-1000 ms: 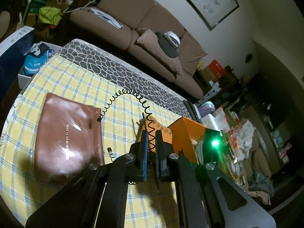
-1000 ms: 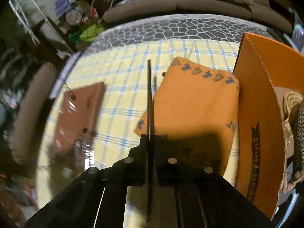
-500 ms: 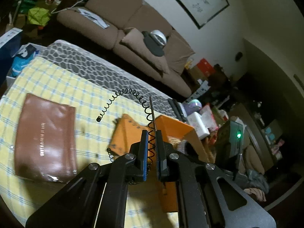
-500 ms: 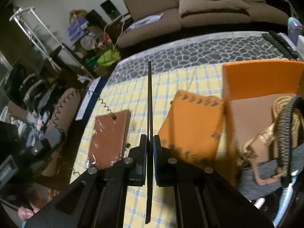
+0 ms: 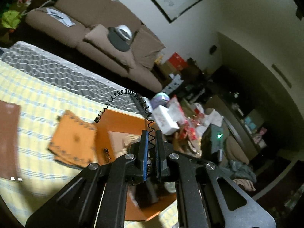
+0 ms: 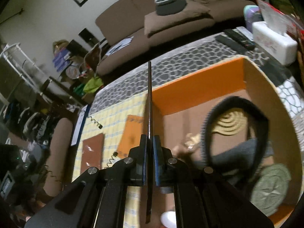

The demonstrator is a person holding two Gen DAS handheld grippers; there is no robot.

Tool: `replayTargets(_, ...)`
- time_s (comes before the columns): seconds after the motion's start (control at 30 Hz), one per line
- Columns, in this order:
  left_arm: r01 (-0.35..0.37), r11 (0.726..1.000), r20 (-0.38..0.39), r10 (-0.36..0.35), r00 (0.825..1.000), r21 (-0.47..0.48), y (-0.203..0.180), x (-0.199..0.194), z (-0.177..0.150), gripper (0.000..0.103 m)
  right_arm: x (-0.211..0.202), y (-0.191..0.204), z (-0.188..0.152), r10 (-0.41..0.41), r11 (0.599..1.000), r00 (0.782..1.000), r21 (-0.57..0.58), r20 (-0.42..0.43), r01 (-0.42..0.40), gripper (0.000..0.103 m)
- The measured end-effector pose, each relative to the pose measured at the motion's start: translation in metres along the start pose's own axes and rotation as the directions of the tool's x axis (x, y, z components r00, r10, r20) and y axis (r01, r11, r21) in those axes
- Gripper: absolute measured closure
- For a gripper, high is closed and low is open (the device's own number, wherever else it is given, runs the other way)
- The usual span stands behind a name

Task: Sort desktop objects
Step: 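Carry cord and stick into the orange box and open both grippers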

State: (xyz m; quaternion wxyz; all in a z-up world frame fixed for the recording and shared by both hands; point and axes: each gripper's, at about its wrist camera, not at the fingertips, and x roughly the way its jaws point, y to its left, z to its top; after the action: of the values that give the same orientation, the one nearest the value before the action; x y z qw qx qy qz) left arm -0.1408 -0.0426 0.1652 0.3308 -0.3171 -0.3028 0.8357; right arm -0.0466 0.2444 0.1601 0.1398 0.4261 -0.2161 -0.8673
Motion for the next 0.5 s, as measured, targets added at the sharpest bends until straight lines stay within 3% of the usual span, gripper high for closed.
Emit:
replayTargets(0.27, 0.023, 0.999, -0.052, -0.021, 0.998, 0.042, -0.032, 0.045, -0.017, 0.096, 0.012, -0.037, -0.010, 0.001, 0.999, 0.995, 0.053, -0.104, 0.005, 0.098)
replayTargets(0.5, 0.007, 0.998, -0.083, -0.002, 0.997, 0.062, -0.042, 0.061, -0.032, 0.096, 0.035, -0.042, -0.019, 0.128, 0.985, 0.976, 0.135, -0.176, -0.104, 0.097)
